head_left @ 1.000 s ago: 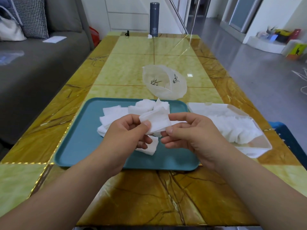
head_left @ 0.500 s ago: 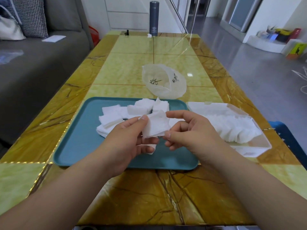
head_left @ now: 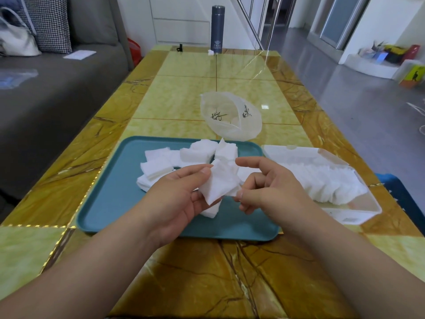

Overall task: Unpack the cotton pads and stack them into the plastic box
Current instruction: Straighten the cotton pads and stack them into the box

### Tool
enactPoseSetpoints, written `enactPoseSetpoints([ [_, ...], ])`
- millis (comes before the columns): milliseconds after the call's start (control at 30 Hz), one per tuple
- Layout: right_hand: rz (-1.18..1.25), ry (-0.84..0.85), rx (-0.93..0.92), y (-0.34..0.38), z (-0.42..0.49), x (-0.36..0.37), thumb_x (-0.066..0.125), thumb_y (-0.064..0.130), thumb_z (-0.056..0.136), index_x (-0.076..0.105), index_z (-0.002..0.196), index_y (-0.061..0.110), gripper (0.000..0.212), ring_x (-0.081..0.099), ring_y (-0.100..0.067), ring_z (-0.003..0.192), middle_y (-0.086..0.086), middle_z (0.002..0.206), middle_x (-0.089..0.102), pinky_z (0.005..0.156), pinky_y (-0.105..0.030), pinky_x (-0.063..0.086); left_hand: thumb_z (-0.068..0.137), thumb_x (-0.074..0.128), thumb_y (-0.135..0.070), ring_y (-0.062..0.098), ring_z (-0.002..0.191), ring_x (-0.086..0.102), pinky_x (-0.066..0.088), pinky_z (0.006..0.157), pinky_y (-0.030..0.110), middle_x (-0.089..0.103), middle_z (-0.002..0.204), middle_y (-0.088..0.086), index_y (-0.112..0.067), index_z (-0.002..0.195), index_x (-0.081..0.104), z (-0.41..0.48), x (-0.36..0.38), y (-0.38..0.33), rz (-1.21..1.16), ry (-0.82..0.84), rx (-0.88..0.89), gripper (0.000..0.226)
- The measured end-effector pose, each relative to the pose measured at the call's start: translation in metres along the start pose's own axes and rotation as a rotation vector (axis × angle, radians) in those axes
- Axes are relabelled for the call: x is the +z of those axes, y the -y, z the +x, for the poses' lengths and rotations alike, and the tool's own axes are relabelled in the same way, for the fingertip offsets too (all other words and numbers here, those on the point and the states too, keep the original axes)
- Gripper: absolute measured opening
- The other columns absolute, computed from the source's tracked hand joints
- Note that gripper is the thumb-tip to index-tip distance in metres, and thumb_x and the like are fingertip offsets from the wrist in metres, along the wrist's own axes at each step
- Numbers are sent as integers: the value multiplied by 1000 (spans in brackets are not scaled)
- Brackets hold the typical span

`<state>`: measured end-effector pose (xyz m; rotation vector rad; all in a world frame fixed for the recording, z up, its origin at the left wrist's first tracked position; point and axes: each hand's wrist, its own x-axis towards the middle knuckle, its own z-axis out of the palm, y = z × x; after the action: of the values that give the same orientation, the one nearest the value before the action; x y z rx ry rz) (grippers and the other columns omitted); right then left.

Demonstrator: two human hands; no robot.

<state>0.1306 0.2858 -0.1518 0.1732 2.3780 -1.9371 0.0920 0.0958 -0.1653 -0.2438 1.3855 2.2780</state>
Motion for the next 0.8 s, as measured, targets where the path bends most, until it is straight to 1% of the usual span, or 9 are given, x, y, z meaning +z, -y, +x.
enactPoseSetpoints([
  [167,5,-14,8,-2,-4,-3,67,-14,84,62,125,23,56,72,-38,75,-6,63,65,67,-34,58,100,63,-11,31,104,76,65,77,35,78,110,16,-2,117,72,1,0,4,76,-44,24,22],
  [267,-17,-40,7,-3,-5,-4,67,-13,83,63,118,22,50,69,-34,71,-6,63,65,69,-39,58,98,66,-11,32,108,74,64,83,37,78,111,15,-3,114,73,1,0,6,131,-38,29,19],
  [367,-14,-75,40,-3,-5,-2,70,-9,83,64,112,14,38,69,-28,67,-12,69,71,74,-46,60,92,74,-11,28,98,76,62,76,33,78,109,17,-3,108,74,0,0,6,159,-25,44,18],
  [433,32,-90,88,-1,-6,-2,72,-4,85,67,106,8,26,72,-27,67,-17,76,76,73,-46,61,89,75,-9,24,91,76,62,72,30,78,107,17,-3,105,75,-2,1,5,158,-25,59,16],
  [500,65,-82,137,2,-8,-1,73,3,89,71,97,2,8,71,-26,65,-19,77,77,69,-43,61,91,73,-9,24,92,75,62,74,30,78,108,18,-2,107,74,-2,1,5,166,-13,62,17],
  [533,57,-74,152,3,-8,-2,72,6,91,73,92,-1,7,71,-25,64,-18,77,77,68,-41,61,92,73,-10,25,93,75,62,75,31,78,108,18,-2,108,74,-2,1,5,172,-5,59,18],
  [567,38,-68,161,3,-9,-1,71,8,93,74,89,-2,11,71,-24,64,-18,76,77,68,-40,61,93,72,-10,27,93,74,62,78,34,77,108,19,-2,109,73,-2,1,6,174,-2,52,18],
  [667,-25,-69,164,4,-9,0,70,10,95,74,83,0,16,71,-22,63,-15,74,77,66,-37,61,94,71,-10,30,89,72,59,86,46,77,107,21,-5,103,71,0,2,6,146,-16,27,11],
  [800,-101,-76,148,4,-8,1,71,15,95,72,79,6,19,71,-19,62,-10,71,77,64,-35,59,93,71,-10,27,86,70,58,78,42,76,100,17,-8,103,70,3,2,5,118,-42,11,10],
])
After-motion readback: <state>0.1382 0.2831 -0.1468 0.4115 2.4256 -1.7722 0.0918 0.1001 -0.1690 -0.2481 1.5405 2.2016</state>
